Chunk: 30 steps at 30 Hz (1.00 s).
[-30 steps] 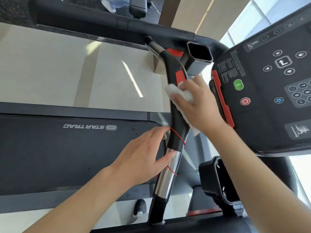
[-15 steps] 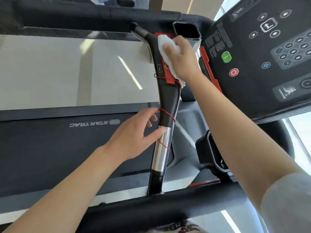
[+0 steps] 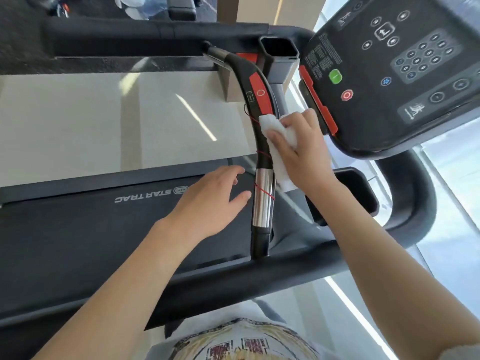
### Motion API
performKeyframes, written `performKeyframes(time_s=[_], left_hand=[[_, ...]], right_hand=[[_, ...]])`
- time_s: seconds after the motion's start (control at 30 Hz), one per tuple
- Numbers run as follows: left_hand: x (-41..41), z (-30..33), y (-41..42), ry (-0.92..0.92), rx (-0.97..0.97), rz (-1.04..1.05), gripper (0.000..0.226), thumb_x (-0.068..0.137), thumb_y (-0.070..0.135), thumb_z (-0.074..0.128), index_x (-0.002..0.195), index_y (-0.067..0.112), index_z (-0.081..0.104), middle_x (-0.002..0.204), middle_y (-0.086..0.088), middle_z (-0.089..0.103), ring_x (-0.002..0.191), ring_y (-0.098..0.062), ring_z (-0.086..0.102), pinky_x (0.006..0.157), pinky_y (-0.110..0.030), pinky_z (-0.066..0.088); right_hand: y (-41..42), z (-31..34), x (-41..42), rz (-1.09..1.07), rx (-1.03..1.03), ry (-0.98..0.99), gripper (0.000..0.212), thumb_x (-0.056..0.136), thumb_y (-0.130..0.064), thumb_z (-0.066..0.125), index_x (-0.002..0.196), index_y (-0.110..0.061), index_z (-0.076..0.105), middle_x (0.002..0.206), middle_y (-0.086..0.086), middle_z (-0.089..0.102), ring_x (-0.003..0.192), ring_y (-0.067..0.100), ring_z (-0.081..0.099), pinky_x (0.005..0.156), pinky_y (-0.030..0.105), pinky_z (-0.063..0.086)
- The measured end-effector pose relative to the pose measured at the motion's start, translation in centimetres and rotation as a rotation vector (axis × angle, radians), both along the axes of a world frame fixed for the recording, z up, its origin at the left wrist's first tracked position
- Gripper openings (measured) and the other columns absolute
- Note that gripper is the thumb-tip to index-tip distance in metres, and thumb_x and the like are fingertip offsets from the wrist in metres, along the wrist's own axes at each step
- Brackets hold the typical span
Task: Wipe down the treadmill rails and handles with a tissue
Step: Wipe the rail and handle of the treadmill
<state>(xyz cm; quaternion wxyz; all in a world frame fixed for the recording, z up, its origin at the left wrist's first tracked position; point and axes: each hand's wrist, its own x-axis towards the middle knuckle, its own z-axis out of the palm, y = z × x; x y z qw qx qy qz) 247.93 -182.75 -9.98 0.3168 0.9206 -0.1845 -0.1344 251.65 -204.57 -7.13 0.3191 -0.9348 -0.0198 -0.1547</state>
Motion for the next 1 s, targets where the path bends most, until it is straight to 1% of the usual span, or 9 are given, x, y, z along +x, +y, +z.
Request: performKeyframes(time_s=[0.07, 0.13, 0.37, 0.47, 0.57, 0.7, 0.8, 0.9, 1.0], left_hand=[[-1.7, 0.1, 1.3, 0.008, -0.009, -0.014, 0.053, 0.106, 0.051, 0.051, 0.155, 0.032, 0.042, 0.139, 0.014, 0.056, 0.125, -0.009, 0.056, 0.101, -0.034, 0.049], [-3.4, -0.2, 2.6, 0.022, -0.032, -0.035, 0.05, 0.106, 0.051, 0.051, 0.152, 0.033, 0.046, 0.135, 0.016, 0.057, 0.119, -0.008, 0.058, 0.098, -0.033, 0.049], [-8.2, -1.2, 6.2, 0.025, -0.055, -0.136, 0.039, 0.106, 0.046, 0.052, 0.142, 0.032, 0.055, 0.127, 0.018, 0.059, 0.117, -0.008, 0.057, 0.096, -0.035, 0.051], [-10.0, -1.4, 8.1, 0.012, -0.03, -0.171, 0.035, 0.106, 0.046, 0.051, 0.137, 0.032, 0.059, 0.121, 0.017, 0.06, 0.114, -0.009, 0.057, 0.093, -0.036, 0.05], [-11.5, -1.8, 10.0, 0.015, -0.008, -0.184, 0.03, 0.107, 0.047, 0.049, 0.129, 0.032, 0.064, 0.116, 0.016, 0.062, 0.108, -0.013, 0.06, 0.089, -0.038, 0.052], [-13.1, -1.7, 12.6, 0.004, 0.009, -0.133, 0.023, 0.106, 0.044, 0.049, 0.112, 0.031, 0.067, 0.103, 0.013, 0.065, 0.093, -0.017, 0.063, 0.078, -0.038, 0.051], [-14.1, -1.7, 15.0, -0.011, 0.036, -0.049, 0.019, 0.105, 0.042, 0.05, 0.1, 0.03, 0.065, 0.089, 0.013, 0.064, 0.08, -0.017, 0.061, 0.068, -0.036, 0.048], [-15.2, -1.7, 16.3, -0.086, 0.071, -0.011, 0.02, 0.106, 0.042, 0.048, 0.108, 0.033, 0.066, 0.094, 0.014, 0.066, 0.084, -0.016, 0.062, 0.07, -0.038, 0.051], [-16.3, -2.1, 16.2, -0.164, 0.107, -0.003, 0.027, 0.108, 0.041, 0.045, 0.118, 0.03, 0.067, 0.106, 0.011, 0.07, 0.095, -0.018, 0.065, 0.075, -0.038, 0.049]], right_hand=[[0.3, 1.1, -2.3, -0.03, -0.015, -0.064, 0.029, 0.104, -0.036, 0.066, 0.111, -0.008, 0.063, 0.107, -0.002, 0.044, 0.086, -0.011, 0.047, 0.072, 0.009, 0.041], [0.7, 1.4, -5.0, -0.052, -0.035, -0.024, 0.029, 0.103, -0.038, 0.067, 0.111, -0.01, 0.066, 0.105, -0.003, 0.045, 0.087, -0.011, 0.049, 0.071, 0.006, 0.039], [4.0, -1.2, -13.0, -0.085, -0.189, 0.246, 0.034, 0.099, -0.05, 0.067, 0.108, -0.019, 0.077, 0.095, -0.01, 0.048, 0.074, 0.008, 0.054, 0.065, 0.028, 0.042], [7.2, -2.4, -16.3, -0.147, -0.302, 0.327, 0.041, 0.099, -0.057, 0.06, 0.089, -0.021, 0.075, 0.086, -0.005, 0.049, 0.068, 0.018, 0.053, 0.061, 0.032, 0.036], [10.8, -3.7, -18.8, -0.194, -0.475, 0.232, 0.048, 0.103, -0.057, 0.055, 0.076, -0.02, 0.07, 0.083, -0.005, 0.05, 0.064, 0.023, 0.052, 0.059, 0.033, 0.039], [16.7, -4.5, -19.8, -0.148, -0.423, 0.187, 0.047, 0.104, -0.056, 0.053, 0.075, -0.023, 0.068, 0.08, -0.006, 0.045, 0.056, 0.025, 0.046, 0.061, 0.038, 0.047], [20.2, -4.6, -19.4, -0.126, -0.475, 0.169, 0.047, 0.104, -0.054, 0.052, 0.065, -0.027, 0.048, 0.076, -0.004, 0.042, 0.05, 0.021, 0.037, 0.063, 0.036, 0.038], [21.0, -4.7, -19.1, -0.112, -0.52, 0.129, 0.047, 0.101, -0.046, 0.061, 0.063, -0.029, 0.039, 0.074, -0.003, 0.043, 0.049, 0.019, 0.031, 0.06, 0.033, 0.03], [20.1, -5.3, -19.7, -0.059, -0.431, -0.019, 0.047, 0.099, -0.04, 0.068, 0.062, -0.026, 0.042, 0.072, -0.003, 0.042, 0.052, 0.021, 0.039, 0.051, 0.032, 0.035]])
